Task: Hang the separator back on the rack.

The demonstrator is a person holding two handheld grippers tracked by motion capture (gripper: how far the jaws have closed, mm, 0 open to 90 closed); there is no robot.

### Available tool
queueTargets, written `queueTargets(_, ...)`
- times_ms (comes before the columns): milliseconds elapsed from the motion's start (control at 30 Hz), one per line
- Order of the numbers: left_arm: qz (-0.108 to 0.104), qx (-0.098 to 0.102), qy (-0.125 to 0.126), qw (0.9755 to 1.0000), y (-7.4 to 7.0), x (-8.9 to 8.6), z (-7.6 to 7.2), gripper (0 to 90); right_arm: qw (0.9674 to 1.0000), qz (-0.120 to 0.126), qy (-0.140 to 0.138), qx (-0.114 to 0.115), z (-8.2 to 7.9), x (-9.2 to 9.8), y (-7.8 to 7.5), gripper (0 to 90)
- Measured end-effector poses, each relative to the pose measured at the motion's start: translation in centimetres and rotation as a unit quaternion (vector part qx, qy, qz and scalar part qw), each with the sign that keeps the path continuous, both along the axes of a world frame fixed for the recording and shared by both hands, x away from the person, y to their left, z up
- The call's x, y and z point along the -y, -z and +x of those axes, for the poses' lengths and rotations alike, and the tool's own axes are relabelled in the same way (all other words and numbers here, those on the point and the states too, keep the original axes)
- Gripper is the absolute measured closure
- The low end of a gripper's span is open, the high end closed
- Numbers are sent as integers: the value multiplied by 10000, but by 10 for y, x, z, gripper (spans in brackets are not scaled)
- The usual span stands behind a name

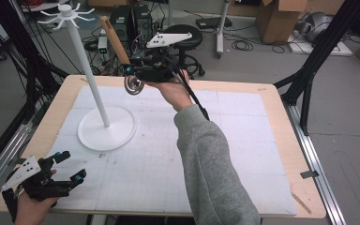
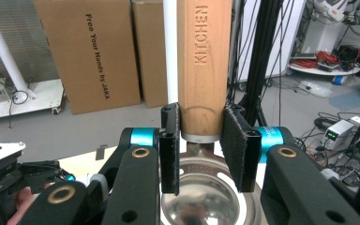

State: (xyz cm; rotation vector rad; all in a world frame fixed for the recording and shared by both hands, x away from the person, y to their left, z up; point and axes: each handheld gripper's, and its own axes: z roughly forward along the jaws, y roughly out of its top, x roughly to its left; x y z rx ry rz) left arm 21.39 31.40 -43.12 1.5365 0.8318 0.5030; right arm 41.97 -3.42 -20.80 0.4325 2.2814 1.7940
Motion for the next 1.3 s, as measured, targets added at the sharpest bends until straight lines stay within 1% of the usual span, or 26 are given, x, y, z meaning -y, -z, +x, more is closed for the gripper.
queueTargets(133,22,-9,11,10000,0,0,0,26,10000,18,-1,17,1,-5,-1,700)
queueTargets(267,-4,-13,18,10000,0,-1,0,26,10000,-6,-49,24,3,-10,-2,699)
queueTargets(467,-5,-12,6,10000,1,-2,-1,27,10000,16,-50,45,4,-18,-6,699)
queueTargets(600,-16,-20,-1,10000,1,-4,-1,26,10000,2,-56,40,6,-21,-6,699)
queueTargets(667,-39,-19,-19,10000,1,-4,-1,27,10000,0,-11,36,6,-21,-6,699)
queueTargets(700,-42,-18,-17,10000,1,-4,-1,26,10000,4,-36,37,7,-21,-6,699)
queueTargets(1067,-15,-46,7,10000,1,-3,-1,26,10000,49,41,26,9,-18,-6,699)
queueTargets(1300,-15,-53,8,10000,1,-3,-1,26,10000,9,80,16,13,-16,-5,699)
